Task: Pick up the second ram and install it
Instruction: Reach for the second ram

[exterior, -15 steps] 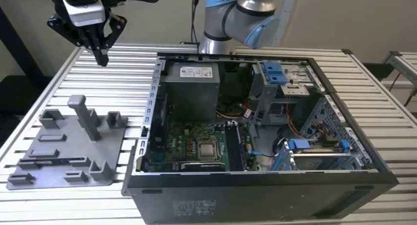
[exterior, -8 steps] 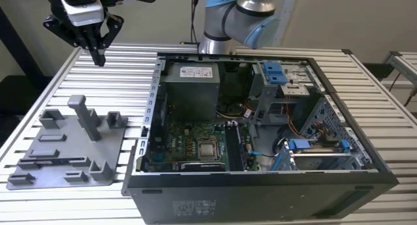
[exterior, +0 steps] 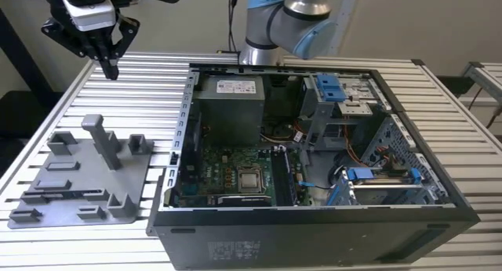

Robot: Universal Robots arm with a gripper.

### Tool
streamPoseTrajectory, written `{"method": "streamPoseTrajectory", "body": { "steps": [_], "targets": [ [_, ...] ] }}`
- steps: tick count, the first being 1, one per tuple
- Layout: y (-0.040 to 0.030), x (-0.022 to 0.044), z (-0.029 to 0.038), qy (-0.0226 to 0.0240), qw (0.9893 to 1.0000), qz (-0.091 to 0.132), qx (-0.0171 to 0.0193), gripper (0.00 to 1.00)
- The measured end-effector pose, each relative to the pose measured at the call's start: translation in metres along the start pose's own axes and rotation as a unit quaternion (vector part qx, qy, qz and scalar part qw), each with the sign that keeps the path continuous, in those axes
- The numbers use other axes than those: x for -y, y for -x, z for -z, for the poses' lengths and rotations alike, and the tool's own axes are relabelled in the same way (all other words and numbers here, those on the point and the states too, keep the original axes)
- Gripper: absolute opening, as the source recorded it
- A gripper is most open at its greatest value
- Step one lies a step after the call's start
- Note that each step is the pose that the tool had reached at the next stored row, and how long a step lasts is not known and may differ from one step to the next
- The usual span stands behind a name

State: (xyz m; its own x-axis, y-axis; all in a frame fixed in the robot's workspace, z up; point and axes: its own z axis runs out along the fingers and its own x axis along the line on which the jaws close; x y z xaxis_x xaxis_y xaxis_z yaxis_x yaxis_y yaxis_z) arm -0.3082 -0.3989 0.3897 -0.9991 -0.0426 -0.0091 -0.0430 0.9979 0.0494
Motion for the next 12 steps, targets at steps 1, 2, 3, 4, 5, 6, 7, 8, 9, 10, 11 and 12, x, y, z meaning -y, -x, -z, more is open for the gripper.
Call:
{"method": "streamPoseTrajectory", "body": {
  "steps": [1, 2, 3, 4, 5, 6, 7, 8, 9, 10, 11, 12],
  "targets": [
    [-0.0029, -0.0001, 0.0, 0.0, 1.0, 0.001, 0.0, 0.11],
    [-0.0062, -0.0003, 0.0, 0.0, 1.0, 0.001, -0.0001, 0.11],
    [-0.0093, -0.0004, 0.0, 0.0, 1.0, 0.002, -0.0001, 0.11],
    [-0.0125, -0.0006, -0.0001, 0.0, 1.0, 0.002, -0.0001, 0.11],
    [-0.0159, -0.0007, -0.0001, 0.0, 1.0, 0.003, -0.0001, 0.11],
    [-0.0193, -0.0008, -0.0001, 0.0, 1.0, 0.003, -0.0002, 0.11],
    [-0.0228, -0.001, -0.0002, 0.0, 1.0, 0.004, -0.0002, 0.11],
    [-0.0265, -0.0011, -0.0002, 0.0, 1.0, 0.004, -0.0002, 0.11],
    [-0.03, -0.0013, -0.0003, 0.0, 1.0, 0.005, -0.0002, 0.11],
    [-0.0337, -0.0014, -0.0003, 0.0, 1.0, 0.005, -0.0003, 0.11],
    [-0.0371, -0.0016, -0.0004, 0.0, 1.0, 0.006, -0.0003, 0.11],
    [-0.0405, -0.0017, -0.0003, 0.0, 1.0, 0.006, -0.0004, 0.11]
  ]
}}
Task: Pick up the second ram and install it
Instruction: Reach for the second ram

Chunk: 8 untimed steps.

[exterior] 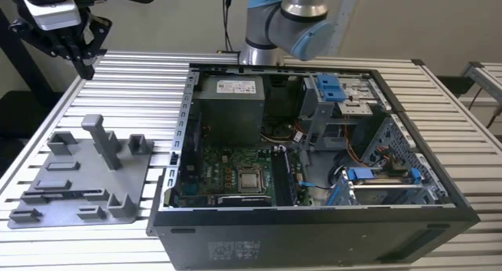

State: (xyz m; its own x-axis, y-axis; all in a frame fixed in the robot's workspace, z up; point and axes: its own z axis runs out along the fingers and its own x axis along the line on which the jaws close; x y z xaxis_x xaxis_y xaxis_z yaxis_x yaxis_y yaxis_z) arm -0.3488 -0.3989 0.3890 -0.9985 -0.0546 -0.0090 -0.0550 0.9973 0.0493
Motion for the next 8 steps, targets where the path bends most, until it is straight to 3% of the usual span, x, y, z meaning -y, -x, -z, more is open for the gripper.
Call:
{"method": "streamPoseTrajectory", "body": {
  "steps": [8],
  "targets": [
    [-0.0288, -0.0016, 0.0, 0.0, 1.0, 0.003, -0.0001, 0.11]
  ]
}}
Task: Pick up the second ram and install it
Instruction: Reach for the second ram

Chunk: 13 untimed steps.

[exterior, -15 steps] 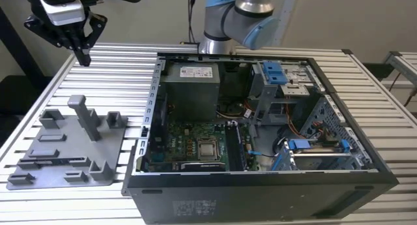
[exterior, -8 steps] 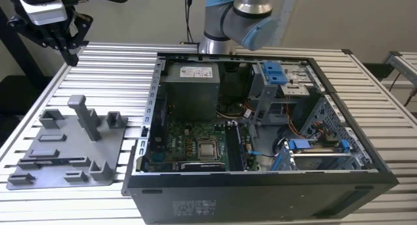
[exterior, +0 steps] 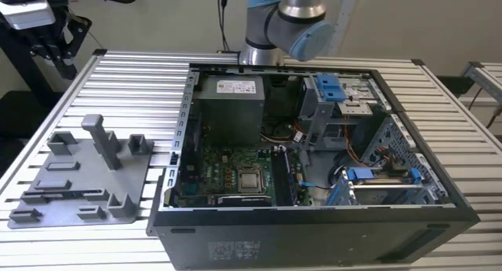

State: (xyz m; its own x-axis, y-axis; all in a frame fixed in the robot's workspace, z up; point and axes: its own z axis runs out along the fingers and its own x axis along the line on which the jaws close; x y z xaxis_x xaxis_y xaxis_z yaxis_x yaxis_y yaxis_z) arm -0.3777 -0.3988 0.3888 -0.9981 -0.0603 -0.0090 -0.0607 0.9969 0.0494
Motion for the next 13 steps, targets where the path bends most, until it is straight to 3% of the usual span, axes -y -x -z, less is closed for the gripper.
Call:
{"method": "streamPoseTrajectory", "body": {
  "steps": [7, 13],
  "targets": [
    [-0.0218, -0.0013, 0.0, 0.0, 1.0, 0.001, 0.0, 0.11],
    [-0.0331, -0.002, 0.0, 0.0, 1.0, 0.002, -0.0002, 0.11]
  ]
}}
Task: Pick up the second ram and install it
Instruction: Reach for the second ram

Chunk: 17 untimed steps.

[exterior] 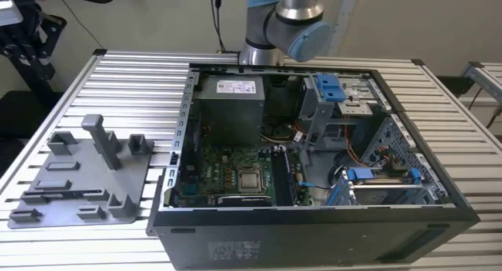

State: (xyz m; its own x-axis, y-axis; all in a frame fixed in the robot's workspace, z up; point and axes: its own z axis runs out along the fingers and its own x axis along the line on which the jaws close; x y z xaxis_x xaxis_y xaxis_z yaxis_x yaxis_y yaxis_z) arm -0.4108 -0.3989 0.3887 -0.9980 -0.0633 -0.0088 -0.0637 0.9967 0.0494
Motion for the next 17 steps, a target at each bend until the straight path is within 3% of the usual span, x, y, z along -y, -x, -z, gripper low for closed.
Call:
{"method": "streamPoseTrajectory", "body": {
  "steps": [3, 10, 13, 17],
  "targets": [
    [-0.0033, -0.0002, 0.0, 0.0, 1.0, 0.0, 0.0, 0.11],
    [-0.004, 0.0012, -0.0001, 0.0, 1.0, 0.0, 0.0, 0.11],
    [-0.0042, 0.0061, -0.0002, 0.0001, 1.0, 0.0, 0.0001, 0.11],
    [-0.0049, 0.0183, 0.0002, 0.0, 1.0, 0.0, 0.0, 0.11]
  ]
}}
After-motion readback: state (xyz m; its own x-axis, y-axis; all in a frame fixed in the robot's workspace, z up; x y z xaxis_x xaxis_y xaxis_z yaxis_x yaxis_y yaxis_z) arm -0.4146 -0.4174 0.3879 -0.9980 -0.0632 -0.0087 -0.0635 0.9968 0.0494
